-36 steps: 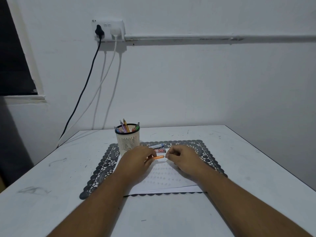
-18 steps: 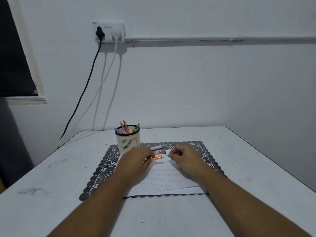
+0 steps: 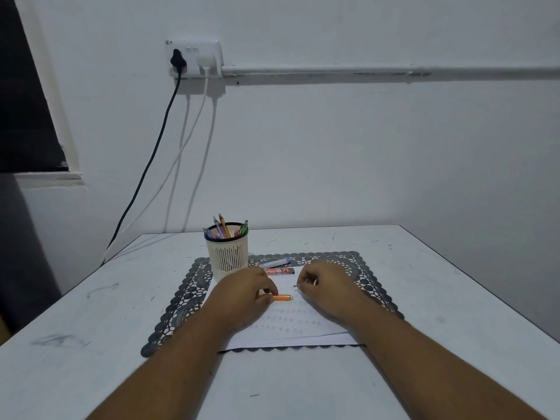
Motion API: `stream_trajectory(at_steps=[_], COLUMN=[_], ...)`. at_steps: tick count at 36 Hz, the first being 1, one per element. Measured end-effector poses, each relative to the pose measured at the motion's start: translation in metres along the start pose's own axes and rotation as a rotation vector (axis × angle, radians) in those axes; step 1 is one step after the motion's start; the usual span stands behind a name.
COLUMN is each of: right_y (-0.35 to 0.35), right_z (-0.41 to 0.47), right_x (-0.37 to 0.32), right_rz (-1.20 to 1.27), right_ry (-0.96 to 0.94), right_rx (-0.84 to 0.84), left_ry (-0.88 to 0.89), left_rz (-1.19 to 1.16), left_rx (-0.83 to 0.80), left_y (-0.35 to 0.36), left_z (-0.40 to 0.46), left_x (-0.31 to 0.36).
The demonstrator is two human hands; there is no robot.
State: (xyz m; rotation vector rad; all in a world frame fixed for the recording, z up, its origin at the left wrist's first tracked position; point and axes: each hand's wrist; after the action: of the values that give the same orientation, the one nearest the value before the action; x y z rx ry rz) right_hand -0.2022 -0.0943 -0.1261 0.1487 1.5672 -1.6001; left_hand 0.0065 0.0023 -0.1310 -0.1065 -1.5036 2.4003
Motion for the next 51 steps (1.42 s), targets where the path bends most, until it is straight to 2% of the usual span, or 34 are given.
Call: stream_trajectory(at_steps=[13, 26, 35, 44, 51], right_y=[0.0026, 0.0012, -0.0022, -0.0008, -0.0004], right_z=[-0.0017, 0.0023, -0.0034, -0.0025, -0.0027], right_x=[-0.0037, 0.0026, 0.0009, -0.0022, -0.0014], right_rz=[-0.172, -0.077, 0.152, -0.016, 0.003], right_ry=[-0.046, 0.002, 0.073, 0.037, 0.053], right_rx=[-0.027, -0.060, -0.002, -0.042, -0.064], left_ry=[0.001, 0.003, 0.007, 0.017, 0.031], left_rz=[-0.021, 0.017, 0.021, 0.022, 0.009], left_rx=[-0.064, -0.074, -0.063, -0.051, -0.046], left_y=[-0.0022, -0.0024, -0.0017, -0.0012, 0.0039], left_z=[0.0002, 0.0018, 0.0019, 0.0015, 0.0028], left_x=[0.0015, -0.0001, -0.0001, 0.0017, 0.0026])
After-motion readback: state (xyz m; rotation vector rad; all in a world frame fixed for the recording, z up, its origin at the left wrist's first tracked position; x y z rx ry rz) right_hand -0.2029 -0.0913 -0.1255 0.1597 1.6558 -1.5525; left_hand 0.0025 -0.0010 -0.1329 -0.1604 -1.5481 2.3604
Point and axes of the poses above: each hand's wrist, its own z-axis towards the middle knuckle, its own y-axis out of the palm, x = y × z, and after that the axes turned 9 degrees about y, right-handed
